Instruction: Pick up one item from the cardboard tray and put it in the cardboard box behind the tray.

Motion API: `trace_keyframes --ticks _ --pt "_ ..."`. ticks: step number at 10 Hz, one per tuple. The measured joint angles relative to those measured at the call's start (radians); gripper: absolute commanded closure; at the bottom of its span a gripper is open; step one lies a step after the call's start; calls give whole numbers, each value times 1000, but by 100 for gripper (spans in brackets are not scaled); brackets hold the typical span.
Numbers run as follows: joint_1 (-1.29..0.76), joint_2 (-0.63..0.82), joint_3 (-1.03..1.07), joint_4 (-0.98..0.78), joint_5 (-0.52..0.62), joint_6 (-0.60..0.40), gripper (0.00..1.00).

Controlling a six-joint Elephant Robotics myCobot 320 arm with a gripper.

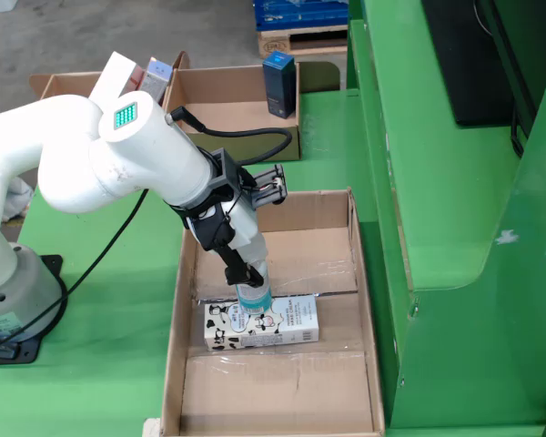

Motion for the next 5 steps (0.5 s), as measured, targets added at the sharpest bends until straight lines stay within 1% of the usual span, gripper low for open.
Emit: trace_keyframes --ticks 5 --pt "8 0 0 0 -8 0 100"
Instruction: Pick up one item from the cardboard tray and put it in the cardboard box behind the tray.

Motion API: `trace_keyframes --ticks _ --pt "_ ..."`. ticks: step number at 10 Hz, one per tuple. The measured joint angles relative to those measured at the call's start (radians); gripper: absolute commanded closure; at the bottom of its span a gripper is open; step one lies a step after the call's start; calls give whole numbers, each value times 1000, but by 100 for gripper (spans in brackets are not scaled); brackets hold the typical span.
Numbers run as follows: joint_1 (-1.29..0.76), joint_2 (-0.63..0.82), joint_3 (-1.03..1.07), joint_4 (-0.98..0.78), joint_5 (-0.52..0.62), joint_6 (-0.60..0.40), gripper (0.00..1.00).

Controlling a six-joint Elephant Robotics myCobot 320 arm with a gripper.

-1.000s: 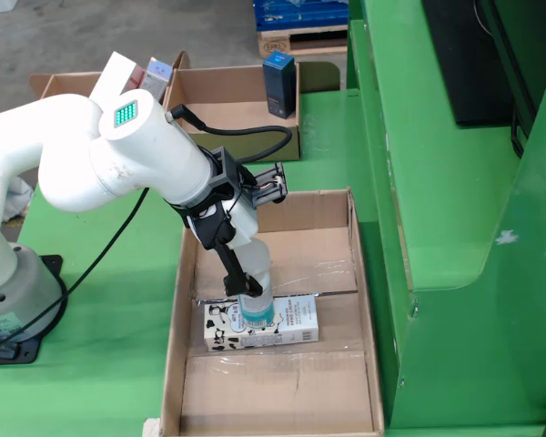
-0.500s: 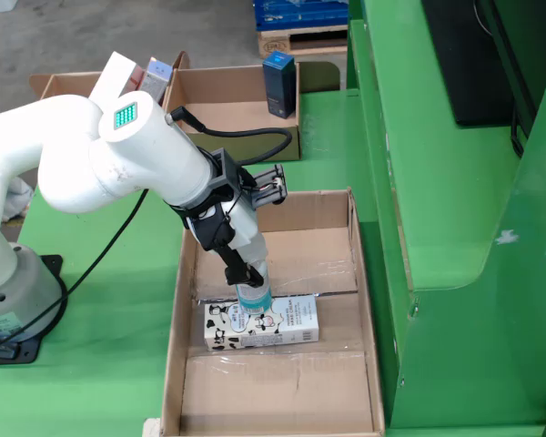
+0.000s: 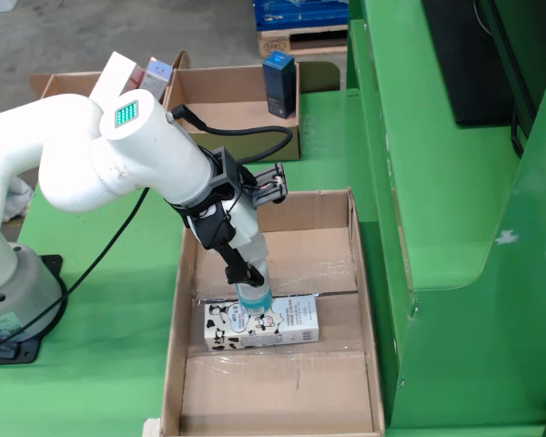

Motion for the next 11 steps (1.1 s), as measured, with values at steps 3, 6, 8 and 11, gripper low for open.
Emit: trace_keyframes --ticks 3,6,8,11 --pt "0 0 0 0 0 0 100" --pt "0 0 0 0 0 0 100" --pt "0 -26 38 -38 0 -6 100" --pt "-6 -68 173 -115 0 -24 100"
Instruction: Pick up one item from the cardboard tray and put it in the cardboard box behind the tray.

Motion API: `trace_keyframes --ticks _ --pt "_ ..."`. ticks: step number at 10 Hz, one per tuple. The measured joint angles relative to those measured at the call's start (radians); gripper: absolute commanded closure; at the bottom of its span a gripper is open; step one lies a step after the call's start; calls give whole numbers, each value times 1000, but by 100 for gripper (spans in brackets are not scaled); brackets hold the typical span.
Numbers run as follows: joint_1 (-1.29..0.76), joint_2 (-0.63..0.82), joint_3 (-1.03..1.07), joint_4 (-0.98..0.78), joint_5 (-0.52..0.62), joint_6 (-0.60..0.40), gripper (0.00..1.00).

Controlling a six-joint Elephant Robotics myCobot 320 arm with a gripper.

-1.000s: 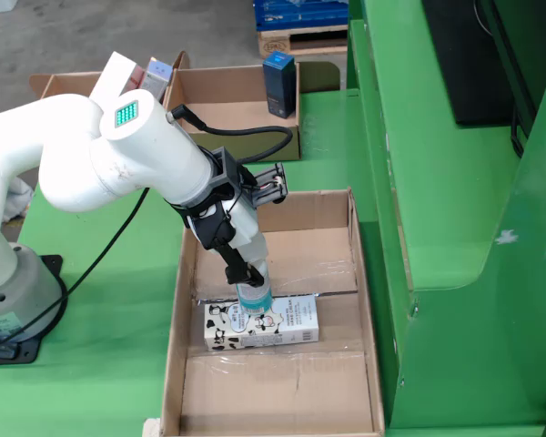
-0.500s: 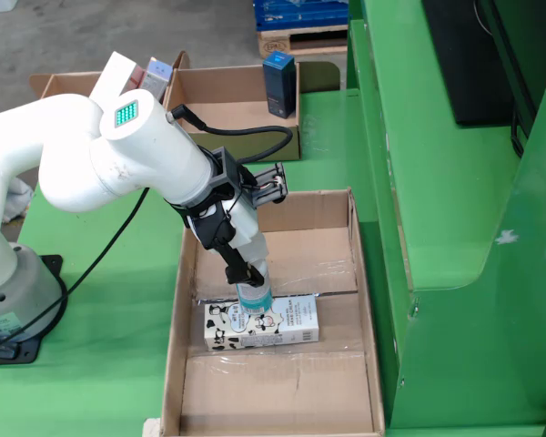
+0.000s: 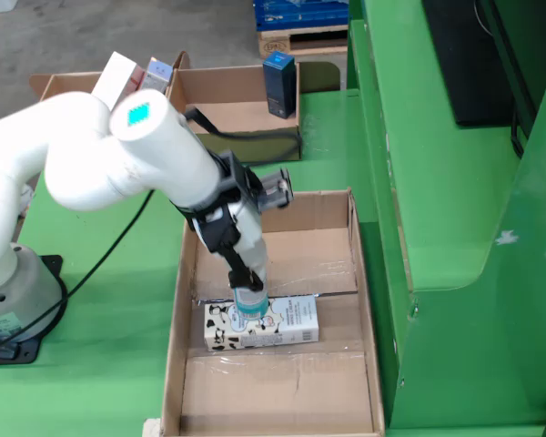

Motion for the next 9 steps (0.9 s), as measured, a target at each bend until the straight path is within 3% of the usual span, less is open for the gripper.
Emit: trace_keyframes --ticks 4,8,9 --pt "25 -126 190 -112 -47 -5 100" --pt "51 -169 362 63 -141 -20 100" --pt "140 -216 488 188 -255 -94 100"
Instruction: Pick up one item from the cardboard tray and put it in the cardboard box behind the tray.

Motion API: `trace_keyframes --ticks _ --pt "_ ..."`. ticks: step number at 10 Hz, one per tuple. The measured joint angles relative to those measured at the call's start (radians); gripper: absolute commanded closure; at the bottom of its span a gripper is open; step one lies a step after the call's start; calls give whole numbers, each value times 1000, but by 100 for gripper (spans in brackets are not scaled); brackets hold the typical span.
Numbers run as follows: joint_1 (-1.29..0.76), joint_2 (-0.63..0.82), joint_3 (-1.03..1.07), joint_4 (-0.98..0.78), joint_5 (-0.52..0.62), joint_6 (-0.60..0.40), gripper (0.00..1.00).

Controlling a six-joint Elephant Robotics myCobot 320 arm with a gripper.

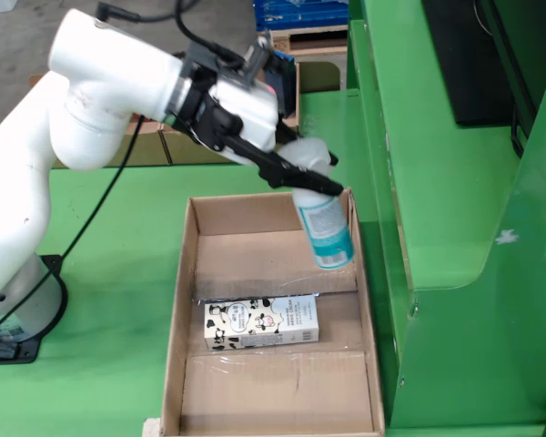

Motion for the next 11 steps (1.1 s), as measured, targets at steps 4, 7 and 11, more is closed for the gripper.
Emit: trace_keyframes --ticks 4,7,11 --pt "24 38 38 315 -357 -31 100" --pt "24 38 38 315 -357 -31 100" --pt "81 35 38 315 -354 -49 100"
